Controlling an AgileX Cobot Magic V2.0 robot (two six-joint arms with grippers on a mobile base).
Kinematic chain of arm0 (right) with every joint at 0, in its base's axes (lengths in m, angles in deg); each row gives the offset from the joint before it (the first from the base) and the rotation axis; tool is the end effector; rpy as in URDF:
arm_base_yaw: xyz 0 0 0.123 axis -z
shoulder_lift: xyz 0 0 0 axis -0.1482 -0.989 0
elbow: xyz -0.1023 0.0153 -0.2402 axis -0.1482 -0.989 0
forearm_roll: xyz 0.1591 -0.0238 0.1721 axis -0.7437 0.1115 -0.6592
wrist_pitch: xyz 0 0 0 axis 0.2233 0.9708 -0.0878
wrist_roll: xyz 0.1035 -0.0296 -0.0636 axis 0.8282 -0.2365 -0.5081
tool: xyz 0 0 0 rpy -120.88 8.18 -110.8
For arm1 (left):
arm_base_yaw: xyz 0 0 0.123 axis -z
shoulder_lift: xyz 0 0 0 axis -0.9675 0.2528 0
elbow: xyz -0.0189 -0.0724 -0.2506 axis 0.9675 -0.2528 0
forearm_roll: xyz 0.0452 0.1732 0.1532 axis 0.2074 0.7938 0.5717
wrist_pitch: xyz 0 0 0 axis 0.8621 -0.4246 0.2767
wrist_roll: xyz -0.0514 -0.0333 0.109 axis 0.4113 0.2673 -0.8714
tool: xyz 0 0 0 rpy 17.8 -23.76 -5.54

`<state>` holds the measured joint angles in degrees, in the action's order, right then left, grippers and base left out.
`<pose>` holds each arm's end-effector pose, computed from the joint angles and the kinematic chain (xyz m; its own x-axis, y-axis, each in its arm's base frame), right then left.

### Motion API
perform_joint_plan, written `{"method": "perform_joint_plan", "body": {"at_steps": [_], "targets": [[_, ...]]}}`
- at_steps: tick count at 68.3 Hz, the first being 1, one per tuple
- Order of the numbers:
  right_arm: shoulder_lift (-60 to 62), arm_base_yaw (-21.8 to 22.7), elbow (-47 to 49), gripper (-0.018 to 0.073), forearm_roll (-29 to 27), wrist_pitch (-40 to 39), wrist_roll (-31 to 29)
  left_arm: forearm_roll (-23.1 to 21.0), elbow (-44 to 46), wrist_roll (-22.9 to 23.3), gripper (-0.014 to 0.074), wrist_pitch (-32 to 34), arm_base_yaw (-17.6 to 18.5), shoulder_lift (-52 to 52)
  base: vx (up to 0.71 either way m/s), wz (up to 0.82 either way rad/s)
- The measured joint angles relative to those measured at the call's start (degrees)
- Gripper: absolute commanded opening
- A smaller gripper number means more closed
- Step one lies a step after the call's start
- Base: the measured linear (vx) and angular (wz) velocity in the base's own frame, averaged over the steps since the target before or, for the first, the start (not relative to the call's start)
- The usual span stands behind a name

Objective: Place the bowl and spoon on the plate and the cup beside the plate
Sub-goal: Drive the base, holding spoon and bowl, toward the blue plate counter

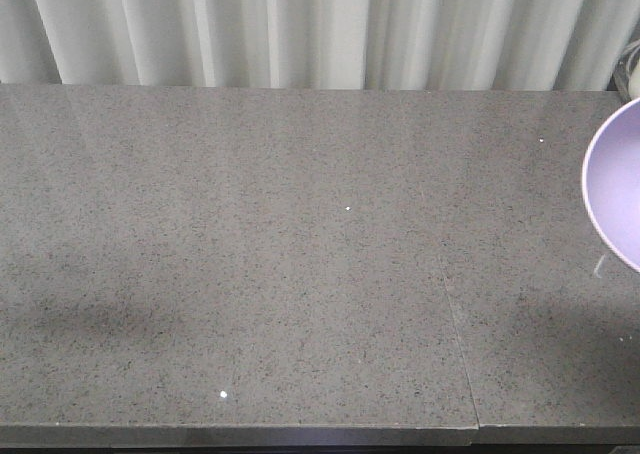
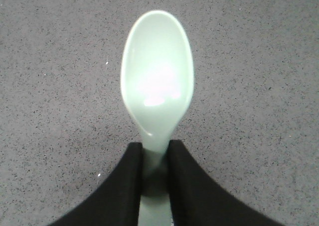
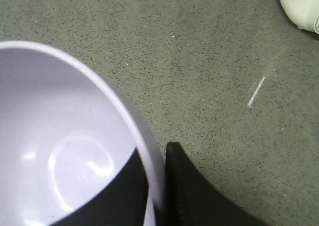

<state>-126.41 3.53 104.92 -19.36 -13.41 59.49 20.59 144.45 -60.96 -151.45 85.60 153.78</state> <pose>0.1781 -0.0141 0.3738 -0.6087 -0.0184 -0.7932 -0.0286 0.9996 -0.0012 0.2387 -0.0412 0.4108 -0.7416 -0.0056 -0.6709 0.0668 0.9944 -0.0821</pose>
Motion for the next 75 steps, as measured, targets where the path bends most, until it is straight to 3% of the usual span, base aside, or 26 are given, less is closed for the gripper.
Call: {"method": "perform_joint_plan", "body": {"at_steps": [75], "targets": [[0.0,0.0,0.0,-0.0006,0.0,0.11,0.0,0.0,0.0,0.0,-0.0006,0.0,0.0,0.0,0.0,-0.01]]}}
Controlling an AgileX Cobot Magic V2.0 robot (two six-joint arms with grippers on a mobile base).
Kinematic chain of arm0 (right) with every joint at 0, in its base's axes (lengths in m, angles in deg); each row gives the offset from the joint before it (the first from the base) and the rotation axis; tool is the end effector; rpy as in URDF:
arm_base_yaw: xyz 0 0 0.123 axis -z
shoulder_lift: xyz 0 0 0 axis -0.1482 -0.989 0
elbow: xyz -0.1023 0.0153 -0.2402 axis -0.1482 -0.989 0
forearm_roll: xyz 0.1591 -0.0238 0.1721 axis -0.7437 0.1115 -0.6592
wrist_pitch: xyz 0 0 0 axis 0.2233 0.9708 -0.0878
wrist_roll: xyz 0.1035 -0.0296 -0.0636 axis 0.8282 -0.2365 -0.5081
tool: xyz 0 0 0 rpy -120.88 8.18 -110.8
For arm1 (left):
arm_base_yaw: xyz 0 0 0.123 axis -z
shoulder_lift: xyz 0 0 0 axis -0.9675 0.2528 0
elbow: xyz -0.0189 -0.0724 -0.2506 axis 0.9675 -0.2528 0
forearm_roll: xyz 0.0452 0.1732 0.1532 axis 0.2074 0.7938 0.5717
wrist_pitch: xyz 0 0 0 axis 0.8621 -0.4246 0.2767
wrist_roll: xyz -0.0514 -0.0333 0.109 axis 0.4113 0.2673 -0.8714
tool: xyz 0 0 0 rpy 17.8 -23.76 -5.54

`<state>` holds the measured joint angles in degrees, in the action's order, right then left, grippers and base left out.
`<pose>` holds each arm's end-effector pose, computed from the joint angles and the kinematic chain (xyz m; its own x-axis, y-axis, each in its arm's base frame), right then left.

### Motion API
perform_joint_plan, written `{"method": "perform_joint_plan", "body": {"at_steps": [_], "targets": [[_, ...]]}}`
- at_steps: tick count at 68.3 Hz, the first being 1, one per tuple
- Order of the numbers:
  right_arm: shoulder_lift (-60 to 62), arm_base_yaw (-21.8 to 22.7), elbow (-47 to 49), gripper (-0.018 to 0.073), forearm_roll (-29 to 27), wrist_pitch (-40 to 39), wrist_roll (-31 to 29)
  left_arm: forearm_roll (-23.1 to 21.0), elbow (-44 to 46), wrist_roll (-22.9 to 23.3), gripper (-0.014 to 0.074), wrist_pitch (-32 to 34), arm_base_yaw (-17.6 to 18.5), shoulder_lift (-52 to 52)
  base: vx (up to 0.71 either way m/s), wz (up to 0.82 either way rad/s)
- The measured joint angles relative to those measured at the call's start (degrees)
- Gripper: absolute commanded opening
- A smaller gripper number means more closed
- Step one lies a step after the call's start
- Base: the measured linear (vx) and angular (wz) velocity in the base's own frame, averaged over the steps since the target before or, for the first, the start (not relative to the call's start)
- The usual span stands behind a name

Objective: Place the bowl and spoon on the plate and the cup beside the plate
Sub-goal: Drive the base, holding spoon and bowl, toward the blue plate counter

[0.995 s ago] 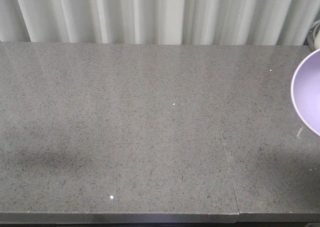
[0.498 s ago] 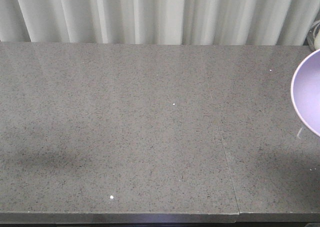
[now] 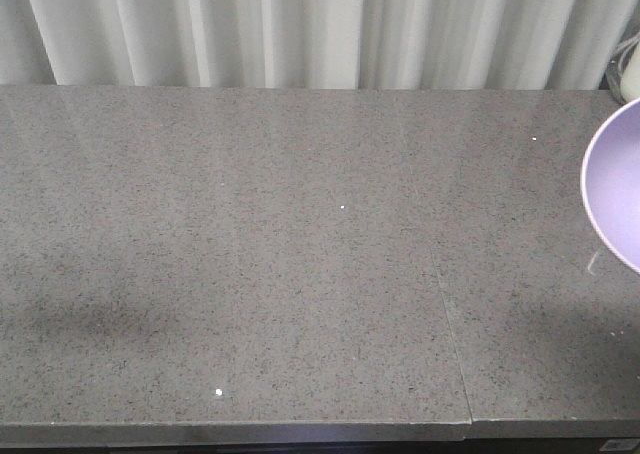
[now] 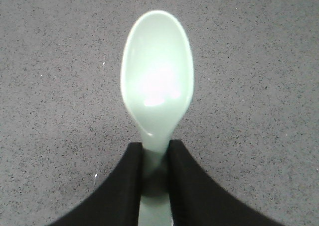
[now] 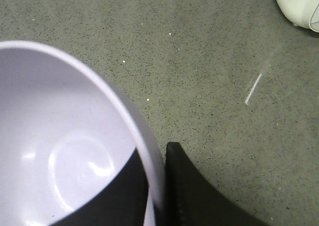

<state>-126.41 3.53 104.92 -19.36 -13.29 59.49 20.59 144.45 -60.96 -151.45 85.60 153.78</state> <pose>0.1780 -0.0141 0.3736 -0.6103 -0.0184 -0.7919 -0.0291 0.9996 -0.0009 0.2387 -0.0412 0.4108 -0.7416 -0.0056 -0.6709 0.0668 0.9944 -0.0821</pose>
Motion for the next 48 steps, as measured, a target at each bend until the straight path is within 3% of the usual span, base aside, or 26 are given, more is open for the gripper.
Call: {"method": "perform_joint_plan", "body": {"at_steps": [23,48], "targets": [[0.0,0.0,0.0,-0.0006,0.0,0.0,0.0,0.0,0.0,0.0,-0.0006,0.0,0.0,0.0,-0.03,-0.15],[0.0,0.0,0.0,-0.0006,0.0,0.0,-0.04,0.0,0.0,0.0,-0.0006,0.0,0.0,0.0,-0.04,-0.37]]}}
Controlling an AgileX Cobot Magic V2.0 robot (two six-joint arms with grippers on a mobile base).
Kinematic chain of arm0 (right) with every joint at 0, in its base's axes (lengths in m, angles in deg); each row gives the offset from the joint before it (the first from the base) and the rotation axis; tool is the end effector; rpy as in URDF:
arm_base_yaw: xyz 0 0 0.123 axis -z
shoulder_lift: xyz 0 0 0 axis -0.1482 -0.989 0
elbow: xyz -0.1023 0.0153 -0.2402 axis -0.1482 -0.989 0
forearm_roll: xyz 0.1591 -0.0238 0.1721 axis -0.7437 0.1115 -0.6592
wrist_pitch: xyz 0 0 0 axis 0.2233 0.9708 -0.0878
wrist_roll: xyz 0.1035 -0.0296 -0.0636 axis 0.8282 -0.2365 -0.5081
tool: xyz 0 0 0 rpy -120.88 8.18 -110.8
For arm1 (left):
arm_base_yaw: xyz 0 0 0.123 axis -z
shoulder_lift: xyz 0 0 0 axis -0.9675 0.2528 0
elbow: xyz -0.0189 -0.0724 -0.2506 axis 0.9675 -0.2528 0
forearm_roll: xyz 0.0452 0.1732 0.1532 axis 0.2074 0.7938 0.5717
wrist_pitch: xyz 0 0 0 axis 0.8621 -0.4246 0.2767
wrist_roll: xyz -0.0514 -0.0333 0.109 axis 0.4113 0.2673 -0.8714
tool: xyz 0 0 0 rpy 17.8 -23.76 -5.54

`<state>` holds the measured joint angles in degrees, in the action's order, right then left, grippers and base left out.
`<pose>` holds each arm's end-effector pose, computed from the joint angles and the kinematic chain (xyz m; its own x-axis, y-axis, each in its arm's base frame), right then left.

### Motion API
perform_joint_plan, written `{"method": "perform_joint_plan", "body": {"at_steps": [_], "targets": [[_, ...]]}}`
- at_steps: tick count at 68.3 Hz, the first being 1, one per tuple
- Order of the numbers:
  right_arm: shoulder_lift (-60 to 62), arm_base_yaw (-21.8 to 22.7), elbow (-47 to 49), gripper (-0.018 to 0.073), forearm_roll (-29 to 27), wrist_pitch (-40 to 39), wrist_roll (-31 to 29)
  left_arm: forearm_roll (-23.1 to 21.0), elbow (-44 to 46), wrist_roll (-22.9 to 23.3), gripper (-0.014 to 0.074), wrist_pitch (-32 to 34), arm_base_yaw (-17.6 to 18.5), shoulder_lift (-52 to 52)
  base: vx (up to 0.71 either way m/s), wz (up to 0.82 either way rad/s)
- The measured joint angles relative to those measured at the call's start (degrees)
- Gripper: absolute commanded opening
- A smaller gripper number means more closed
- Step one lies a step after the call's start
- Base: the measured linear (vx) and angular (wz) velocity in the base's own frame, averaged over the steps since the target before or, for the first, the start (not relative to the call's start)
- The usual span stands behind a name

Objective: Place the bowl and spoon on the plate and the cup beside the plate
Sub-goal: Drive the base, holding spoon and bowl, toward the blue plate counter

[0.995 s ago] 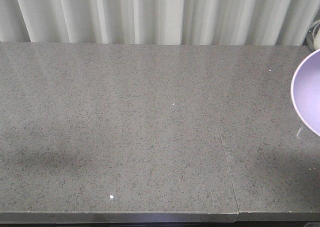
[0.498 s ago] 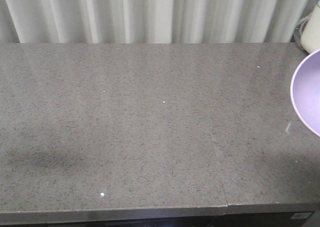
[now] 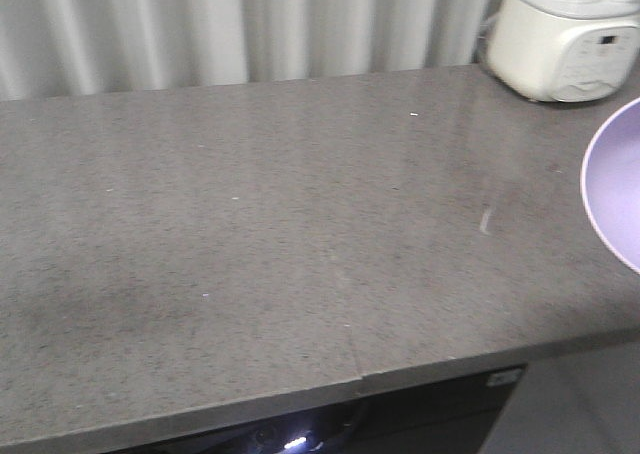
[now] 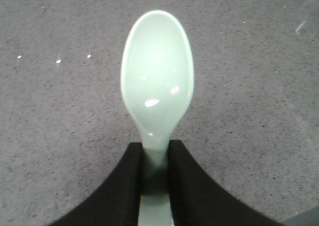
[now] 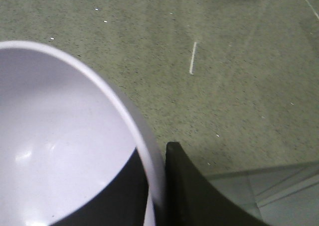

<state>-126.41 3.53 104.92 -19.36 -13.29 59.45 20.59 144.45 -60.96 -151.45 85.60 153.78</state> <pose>0.1780 -0.0141 0.3736 -0.6103 -0.0191 -0.7919 -0.0295 0.9996 -0.0014 0.2387 -0.0412 0.4108 -0.7416 -0.0056 -0.6709 0.0668 0.9944 -0.0821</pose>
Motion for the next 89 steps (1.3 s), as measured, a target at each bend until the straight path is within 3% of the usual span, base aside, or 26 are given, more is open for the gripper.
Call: {"method": "perform_joint_plan", "body": {"at_steps": [89], "targets": [[0.0,0.0,-0.06,-0.0006,0.04,0.0,0.0,0.0,0.0,0.0,-0.0006,0.0,0.0,0.0,-0.04,-0.44]]}}
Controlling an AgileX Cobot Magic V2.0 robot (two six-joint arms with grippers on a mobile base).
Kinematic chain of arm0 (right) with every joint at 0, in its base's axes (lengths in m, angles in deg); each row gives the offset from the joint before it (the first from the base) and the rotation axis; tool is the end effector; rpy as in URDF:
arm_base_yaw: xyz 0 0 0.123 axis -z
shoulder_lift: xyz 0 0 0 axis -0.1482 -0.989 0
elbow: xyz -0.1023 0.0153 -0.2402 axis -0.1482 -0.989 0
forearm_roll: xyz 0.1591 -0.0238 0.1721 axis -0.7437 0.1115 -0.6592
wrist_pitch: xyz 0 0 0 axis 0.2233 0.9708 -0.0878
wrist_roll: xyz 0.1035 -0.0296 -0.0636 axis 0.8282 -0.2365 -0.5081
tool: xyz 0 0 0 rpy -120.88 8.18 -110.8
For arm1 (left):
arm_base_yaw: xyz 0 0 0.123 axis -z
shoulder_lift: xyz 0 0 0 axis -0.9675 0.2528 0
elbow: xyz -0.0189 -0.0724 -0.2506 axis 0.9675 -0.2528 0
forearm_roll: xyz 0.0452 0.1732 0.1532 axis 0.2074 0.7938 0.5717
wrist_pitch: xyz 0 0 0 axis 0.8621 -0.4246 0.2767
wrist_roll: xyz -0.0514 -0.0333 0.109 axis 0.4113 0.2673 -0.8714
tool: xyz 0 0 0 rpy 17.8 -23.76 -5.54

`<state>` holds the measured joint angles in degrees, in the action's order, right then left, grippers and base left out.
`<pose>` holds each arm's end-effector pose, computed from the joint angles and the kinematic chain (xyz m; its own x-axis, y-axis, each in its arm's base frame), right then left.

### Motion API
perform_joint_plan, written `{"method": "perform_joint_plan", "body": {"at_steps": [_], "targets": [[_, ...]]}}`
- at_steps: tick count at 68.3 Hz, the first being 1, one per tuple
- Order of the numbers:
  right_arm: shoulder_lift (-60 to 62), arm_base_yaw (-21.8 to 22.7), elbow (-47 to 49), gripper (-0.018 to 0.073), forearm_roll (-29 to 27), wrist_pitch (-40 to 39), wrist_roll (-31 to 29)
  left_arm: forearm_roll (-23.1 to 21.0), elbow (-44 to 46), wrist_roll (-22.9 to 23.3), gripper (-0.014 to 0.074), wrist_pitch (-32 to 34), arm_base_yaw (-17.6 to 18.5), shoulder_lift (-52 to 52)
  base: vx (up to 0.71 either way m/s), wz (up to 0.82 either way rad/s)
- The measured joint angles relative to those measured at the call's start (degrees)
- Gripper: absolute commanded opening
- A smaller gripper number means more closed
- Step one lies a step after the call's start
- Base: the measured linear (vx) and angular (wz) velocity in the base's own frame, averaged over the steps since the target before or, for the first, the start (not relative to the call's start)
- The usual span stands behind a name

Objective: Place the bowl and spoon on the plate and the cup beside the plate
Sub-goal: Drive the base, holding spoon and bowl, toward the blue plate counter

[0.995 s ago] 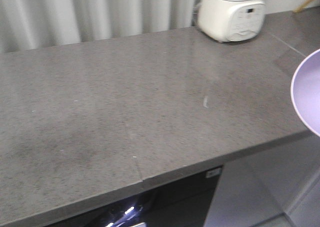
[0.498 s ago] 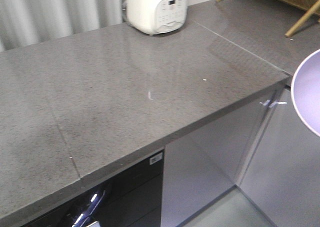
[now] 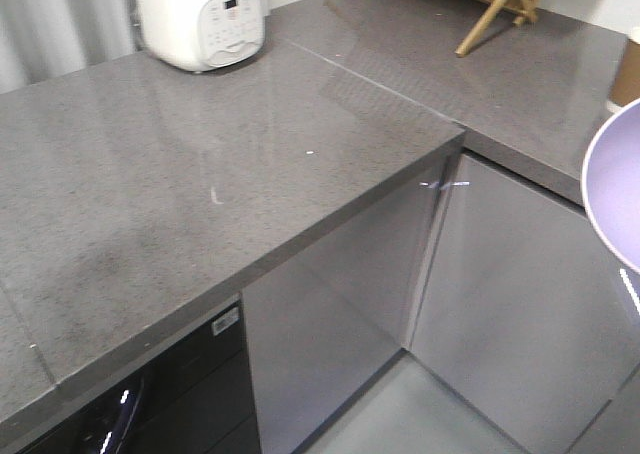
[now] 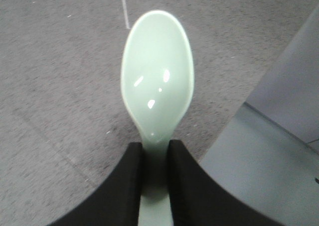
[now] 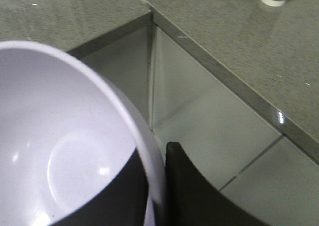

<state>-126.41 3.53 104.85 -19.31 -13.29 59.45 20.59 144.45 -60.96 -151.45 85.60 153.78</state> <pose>0.1780 -0.0142 0.3732 -0.6114 -0.0194 -0.7911 -0.0292 0.9996 -0.0019 0.2387 -0.0412 0.4108 -0.7416 -0.0056 -0.6709 0.0668 0.9944 -0.0821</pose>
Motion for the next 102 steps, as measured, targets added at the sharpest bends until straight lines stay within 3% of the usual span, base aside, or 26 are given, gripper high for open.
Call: {"method": "perform_joint_plan", "body": {"at_steps": [102], "targets": [[0.0,0.0,0.0,-0.0006,0.0,0.01,0.0,0.0,0.0,0.0,-0.0006,0.0,0.0,0.0,0.09,-0.41]]}}
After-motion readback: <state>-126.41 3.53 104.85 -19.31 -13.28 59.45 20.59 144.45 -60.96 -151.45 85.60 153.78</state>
